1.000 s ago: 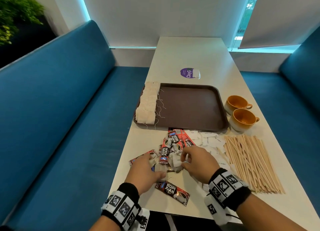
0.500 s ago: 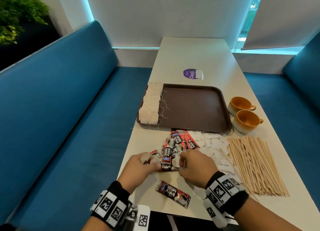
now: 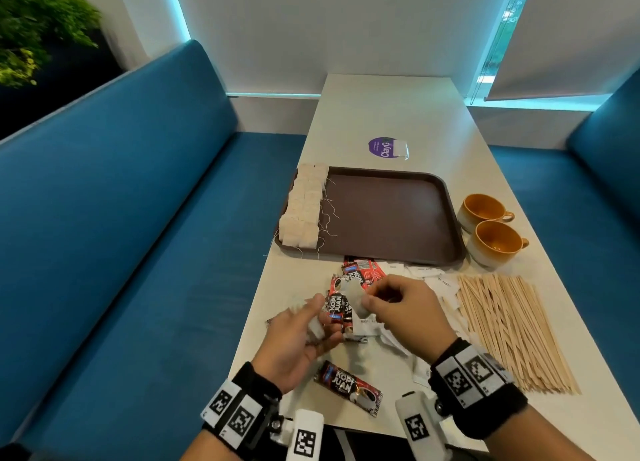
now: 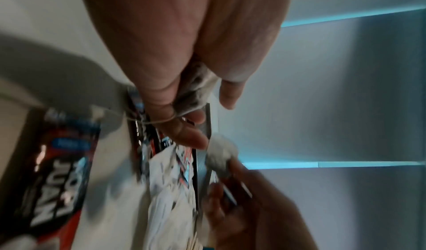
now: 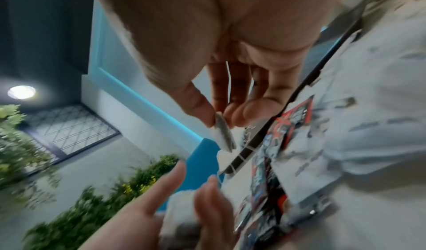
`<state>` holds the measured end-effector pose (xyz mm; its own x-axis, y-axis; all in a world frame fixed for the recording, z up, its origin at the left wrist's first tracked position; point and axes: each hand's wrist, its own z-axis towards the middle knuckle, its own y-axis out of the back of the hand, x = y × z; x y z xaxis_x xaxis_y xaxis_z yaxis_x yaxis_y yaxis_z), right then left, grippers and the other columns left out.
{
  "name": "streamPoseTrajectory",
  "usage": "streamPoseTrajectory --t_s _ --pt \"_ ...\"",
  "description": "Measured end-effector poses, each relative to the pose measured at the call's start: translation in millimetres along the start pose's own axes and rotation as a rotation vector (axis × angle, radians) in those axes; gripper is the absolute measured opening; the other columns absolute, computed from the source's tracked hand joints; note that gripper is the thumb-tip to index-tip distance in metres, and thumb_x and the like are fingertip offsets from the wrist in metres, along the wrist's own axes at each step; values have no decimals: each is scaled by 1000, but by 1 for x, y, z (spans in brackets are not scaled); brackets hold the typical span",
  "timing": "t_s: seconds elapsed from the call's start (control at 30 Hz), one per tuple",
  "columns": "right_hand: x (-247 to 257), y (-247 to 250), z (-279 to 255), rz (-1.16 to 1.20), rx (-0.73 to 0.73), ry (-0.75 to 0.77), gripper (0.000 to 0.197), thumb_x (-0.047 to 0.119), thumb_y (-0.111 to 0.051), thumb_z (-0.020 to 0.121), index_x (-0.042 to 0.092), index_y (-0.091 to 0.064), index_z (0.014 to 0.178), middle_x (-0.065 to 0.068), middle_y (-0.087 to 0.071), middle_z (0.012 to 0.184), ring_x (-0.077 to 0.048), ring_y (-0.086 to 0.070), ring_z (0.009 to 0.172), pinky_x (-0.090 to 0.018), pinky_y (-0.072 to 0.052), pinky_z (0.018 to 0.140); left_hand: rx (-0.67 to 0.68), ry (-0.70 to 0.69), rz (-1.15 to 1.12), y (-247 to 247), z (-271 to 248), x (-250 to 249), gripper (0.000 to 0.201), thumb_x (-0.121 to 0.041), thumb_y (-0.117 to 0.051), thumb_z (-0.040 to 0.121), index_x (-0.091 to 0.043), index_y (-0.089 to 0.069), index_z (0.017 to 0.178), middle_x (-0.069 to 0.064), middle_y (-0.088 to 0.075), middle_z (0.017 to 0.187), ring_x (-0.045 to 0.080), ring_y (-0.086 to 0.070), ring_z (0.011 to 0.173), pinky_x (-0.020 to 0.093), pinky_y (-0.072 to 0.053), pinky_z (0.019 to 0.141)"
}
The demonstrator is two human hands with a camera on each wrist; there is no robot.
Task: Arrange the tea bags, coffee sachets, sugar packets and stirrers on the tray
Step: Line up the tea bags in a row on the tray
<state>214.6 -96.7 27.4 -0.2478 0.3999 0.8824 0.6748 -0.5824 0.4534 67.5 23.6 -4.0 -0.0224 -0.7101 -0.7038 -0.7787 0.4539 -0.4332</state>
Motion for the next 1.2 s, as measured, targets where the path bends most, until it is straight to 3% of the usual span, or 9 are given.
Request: streamPoseTrajectory --t_s 0.13,0.23,0.3,0.4,0.5,0.7,0.8,0.93,1.2 --pt "12 -30 -13 -64 62 119 6 18 -73 85 22 -74 81 6 -72 75 2 -63 66 -14 -49 61 125 17 -6 -17 0 9 57 -47 -57 96 9 -70 100 21 -75 101 33 -72 102 45 -54 98" --pt "13 -44 -19 -137 175 206 6 21 -70 82 23 -75 79 13 -68 70 1 -62 70 -11 -44 64 133 42 -63 -15 3 12 53 -40 -59 97 7 -69 116 26 -70 119 35 -68 115 45 -49 106" --pt "12 -42 -16 -66 239 184 8 19 -71 85 21 -78 82 11 -72 71 -2 -66 70 -14 -49 66 107 46 -84 -8 6 9 43 -30 -62 95 8 -70 115 27 -70 117 35 -70 106 45 -53 98" --pt "6 -27 2 12 183 91 9 18 -72 90 23 -79 87 6 -76 77 -5 -69 72 -17 -53 67 12 17 -95 7 13 -1 24 -12 -63 92 5 -69 109 21 -71 97 26 -67 73 35 -59 67" --pt "-12 -10 34 -275 41 59 8 25 -75 88 32 -74 92 8 -66 86 -8 -62 80 -22 -49 71 -99 -92 49 20 24 -16 15 -10 -57 100 2 -64 106 9 -56 73 16 -48 57 24 -46 46" --pt "-15 -9 60 -699 229 297 63 48 -78 79 49 -51 135 17 -40 138 -13 -30 124 -37 -35 111 -132 -286 988 24 47 -35 3 -20 -71 90 -18 -74 89 -14 -60 55 -1 -52 46 17 -42 46" --pt "-7 -26 63 -868 391 450 68 36 -70 81 52 -44 141 17 -29 157 -21 -24 138 -47 -28 117 -35 -236 1212 22 54 -32 12 -19 -79 80 -28 -77 87 -12 -74 74 5 -69 74 25 -55 67" --pt "-15 -31 68 -1001 458 437 50 41 -70 82 47 -57 130 12 -39 150 -23 -30 136 -49 -30 114 -37 -262 1389 23 55 -28 12 -21 -80 77 -29 -79 86 -12 -75 84 6 -67 81 18 -49 66" --pt "-22 10 70 -743 339 295 27 22 -73 84 35 -70 106 14 -46 133 -10 -36 120 -31 -43 105 -48 -303 1281 24 50 -26 12 -19 -78 84 -27 -73 90 -11 -70 85 3 -63 77 10 -41 56"
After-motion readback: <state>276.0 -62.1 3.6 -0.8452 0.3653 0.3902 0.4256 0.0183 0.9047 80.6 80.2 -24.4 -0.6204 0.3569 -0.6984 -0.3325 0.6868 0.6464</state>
